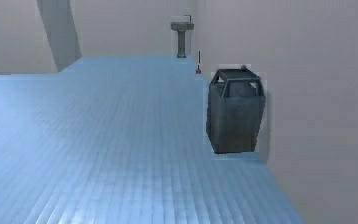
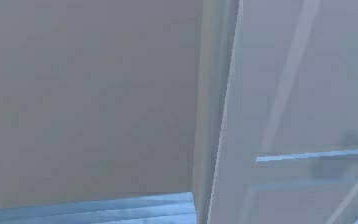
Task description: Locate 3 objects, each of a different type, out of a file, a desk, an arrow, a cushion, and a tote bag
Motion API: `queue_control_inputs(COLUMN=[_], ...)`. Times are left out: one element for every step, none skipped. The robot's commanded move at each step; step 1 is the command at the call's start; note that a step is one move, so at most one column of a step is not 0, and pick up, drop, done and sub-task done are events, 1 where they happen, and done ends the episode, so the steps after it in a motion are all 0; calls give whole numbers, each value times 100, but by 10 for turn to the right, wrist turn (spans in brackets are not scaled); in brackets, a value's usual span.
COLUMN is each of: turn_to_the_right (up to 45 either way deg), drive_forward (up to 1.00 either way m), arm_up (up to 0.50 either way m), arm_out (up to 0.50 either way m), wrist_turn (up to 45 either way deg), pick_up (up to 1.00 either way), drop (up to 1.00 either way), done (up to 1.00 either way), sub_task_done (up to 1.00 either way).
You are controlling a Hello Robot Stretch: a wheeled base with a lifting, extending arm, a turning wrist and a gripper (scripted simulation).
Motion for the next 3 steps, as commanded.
queue_control_inputs(turn_to_the_right=[-120,0,-450], drive_forward=[0,15,0], arm_up=[0,0,0], arm_out=[0,0,0], wrist_turn=[0,0,0], pick_up=[0,0,0], drop=[0,0,0], done=[0,0,0], sub_task_done=[0,0,0])
